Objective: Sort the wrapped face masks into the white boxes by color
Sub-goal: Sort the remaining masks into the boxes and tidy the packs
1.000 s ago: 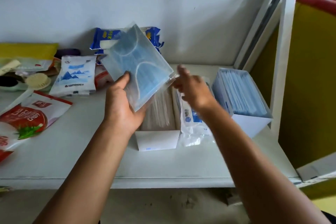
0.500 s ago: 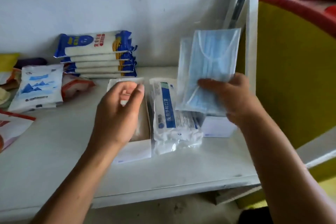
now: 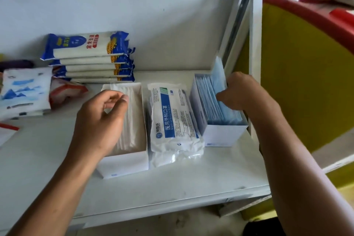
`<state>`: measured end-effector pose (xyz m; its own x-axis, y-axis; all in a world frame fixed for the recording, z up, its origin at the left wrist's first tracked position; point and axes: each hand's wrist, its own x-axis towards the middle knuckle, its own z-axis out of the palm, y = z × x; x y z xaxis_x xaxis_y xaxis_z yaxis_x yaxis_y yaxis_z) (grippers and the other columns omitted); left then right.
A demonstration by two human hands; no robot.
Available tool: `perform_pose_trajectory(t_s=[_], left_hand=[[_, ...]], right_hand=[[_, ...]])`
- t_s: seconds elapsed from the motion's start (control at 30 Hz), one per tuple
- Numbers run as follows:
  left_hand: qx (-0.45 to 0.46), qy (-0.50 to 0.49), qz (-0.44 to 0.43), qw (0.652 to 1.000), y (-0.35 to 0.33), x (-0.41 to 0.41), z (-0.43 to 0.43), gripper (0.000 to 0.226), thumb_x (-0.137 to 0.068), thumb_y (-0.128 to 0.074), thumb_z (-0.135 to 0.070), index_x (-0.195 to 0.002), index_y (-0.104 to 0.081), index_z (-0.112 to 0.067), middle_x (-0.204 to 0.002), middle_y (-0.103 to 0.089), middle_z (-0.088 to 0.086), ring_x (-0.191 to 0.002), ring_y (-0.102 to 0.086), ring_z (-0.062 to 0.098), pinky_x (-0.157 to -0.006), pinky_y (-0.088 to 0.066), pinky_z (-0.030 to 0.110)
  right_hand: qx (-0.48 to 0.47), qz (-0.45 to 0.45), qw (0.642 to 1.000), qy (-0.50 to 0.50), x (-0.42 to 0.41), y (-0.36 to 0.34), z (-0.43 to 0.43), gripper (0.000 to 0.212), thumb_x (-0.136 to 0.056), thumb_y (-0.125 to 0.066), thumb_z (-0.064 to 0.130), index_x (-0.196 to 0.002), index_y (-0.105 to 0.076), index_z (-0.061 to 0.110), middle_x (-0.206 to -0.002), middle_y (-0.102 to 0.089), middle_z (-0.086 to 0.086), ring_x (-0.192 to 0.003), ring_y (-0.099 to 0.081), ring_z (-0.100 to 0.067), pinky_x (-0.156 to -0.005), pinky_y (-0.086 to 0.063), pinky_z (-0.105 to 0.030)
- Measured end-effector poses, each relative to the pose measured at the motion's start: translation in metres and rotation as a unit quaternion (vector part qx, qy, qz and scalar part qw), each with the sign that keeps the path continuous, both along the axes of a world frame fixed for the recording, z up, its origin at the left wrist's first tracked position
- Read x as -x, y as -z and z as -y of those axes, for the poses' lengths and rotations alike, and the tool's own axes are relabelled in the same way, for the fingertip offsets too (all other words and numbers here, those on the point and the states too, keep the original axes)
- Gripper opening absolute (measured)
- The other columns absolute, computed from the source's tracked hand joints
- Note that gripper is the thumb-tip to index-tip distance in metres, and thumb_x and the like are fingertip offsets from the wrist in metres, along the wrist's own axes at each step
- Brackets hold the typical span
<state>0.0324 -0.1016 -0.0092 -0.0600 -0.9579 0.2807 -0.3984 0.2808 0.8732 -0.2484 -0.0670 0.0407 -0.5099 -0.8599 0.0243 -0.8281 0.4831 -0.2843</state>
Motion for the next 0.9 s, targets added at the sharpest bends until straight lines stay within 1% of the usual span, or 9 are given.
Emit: perform_pose_trajectory(t_s=[0.07, 0.2, 0.3, 0.37, 0.43, 0.57, 0.7, 0.8, 0.9], left_hand=[[-0.005, -0.001, 0.001, 1.0, 0.0, 0.0, -0.001, 0.019, -0.082, -0.054, -0.046, -0.086, -0.066, -0.032, -0.095, -0.069, -0.017, -0.097, -0.063, 0.004, -0.078, -0.042, 0.02], [-0.011, -0.007, 0.01, 1.0, 0.0, -0.002, 0.0, 0.021, -0.081, -0.053, -0.046, -0.087, -0.066, -0.03, -0.094, -0.069, -0.016, -0.097, -0.063, 0.006, -0.078, -0.042, 0.023], [0.004, -0.021, 0.061, 0.998, -0.004, -0.003, -0.001, 0.016, -0.087, -0.058, -0.042, -0.091, -0.066, -0.029, -0.094, -0.07, -0.01, -0.095, -0.064, 0.011, -0.077, -0.042, 0.026], [0.016, -0.045, 0.136, 0.99, -0.005, -0.006, -0.001, 0.015, -0.093, -0.059, -0.035, -0.096, -0.067, -0.023, -0.097, -0.069, -0.005, -0.093, -0.064, 0.017, -0.078, -0.044, 0.03], [0.037, -0.073, 0.241, 0.967, -0.002, -0.012, 0.0, 0.03, -0.092, -0.053, -0.042, -0.1, -0.068, -0.017, -0.1, -0.07, 0.002, -0.092, -0.063, 0.025, -0.079, -0.05, 0.036], [-0.004, -0.083, 0.443, 0.892, 0.0, -0.013, -0.004, 0.062, -0.089, -0.037, -0.063, -0.1, -0.069, -0.011, -0.117, -0.061, 0.014, -0.116, -0.049, 0.036, -0.087, -0.049, 0.044], [-0.039, -0.066, 0.508, 0.858, 0.004, -0.003, -0.009, 0.07, -0.091, -0.031, -0.068, -0.1, -0.071, -0.012, -0.154, -0.034, 0.015, -0.149, -0.009, 0.034, -0.11, -0.03, 0.048], [-0.061, -0.073, 0.5, 0.861, 0.008, -0.002, -0.008, 0.085, -0.086, -0.023, -0.078, -0.106, -0.072, -0.011, -0.161, -0.022, 0.016, -0.152, 0.005, 0.034, -0.117, -0.019, 0.05], [-0.066, -0.086, 0.53, 0.841, 0.007, -0.001, -0.01, 0.09, -0.082, -0.024, -0.083, -0.108, -0.071, -0.01, -0.163, -0.016, 0.015, -0.151, 0.008, 0.035, -0.117, -0.014, 0.052]], right_hand=[[0.015, 0.008, 1.0, 0.013, -0.002, 0.009, 0.003, 0.017, -0.087, -0.068, 0.013, -0.102, -0.065, 0.005, -0.076, -0.061, -0.005, -0.066, -0.062, -0.021, -0.055, -0.053, -0.03], [-0.025, 0.004, 1.0, 0.013, 0.001, 0.014, -0.002, 0.031, -0.09, -0.064, 0.009, -0.12, -0.058, 0.005, -0.075, -0.053, -0.002, -0.064, -0.054, -0.016, -0.048, -0.037, -0.023], [-0.066, -0.013, 0.998, 0.005, -0.002, 0.015, -0.001, 0.015, -0.09, -0.064, 0.01, -0.104, -0.057, 0.008, -0.075, -0.052, -0.003, -0.064, -0.052, -0.017, -0.051, -0.038, -0.025], [-0.076, -0.022, 0.997, 0.007, -0.005, 0.022, 0.003, 0.016, -0.09, -0.065, 0.012, -0.103, -0.058, 0.008, -0.076, -0.053, -0.004, -0.065, -0.053, -0.019, -0.056, -0.042, -0.027], [-0.056, -0.016, 0.998, 0.02, -0.005, 0.028, 0.003, 0.023, -0.091, -0.066, 0.018, -0.111, -0.061, 0.007, -0.084, -0.057, -0.006, -0.071, -0.055, -0.021, -0.062, -0.044, -0.03], [0.117, -0.042, 0.992, 0.027, -0.017, 0.019, -0.013, 0.032, -0.098, -0.057, 0.033, -0.12, -0.064, 0.011, -0.106, -0.068, -0.009, -0.083, -0.055, -0.021, -0.07, -0.039, -0.029], [0.243, 0.032, 0.959, -0.142, -0.066, 0.017, -0.026, 0.036, -0.091, -0.05, 0.043, -0.105, -0.07, 0.017, -0.098, -0.07, 0.0, -0.084, -0.064, -0.015, -0.073, -0.055, -0.034], [0.2, 0.121, 0.932, -0.277, -0.108, 0.032, -0.034, 0.037, -0.094, -0.053, 0.046, -0.115, -0.067, 0.02, -0.111, -0.068, 0.003, -0.095, -0.062, -0.012, -0.084, -0.054, -0.036], [0.141, 0.139, 0.905, -0.377, -0.131, 0.05, -0.035, 0.032, -0.096, -0.054, 0.034, -0.124, -0.063, 0.02, -0.128, -0.061, 0.001, -0.111, -0.059, -0.017, -0.09, -0.051, -0.037]])
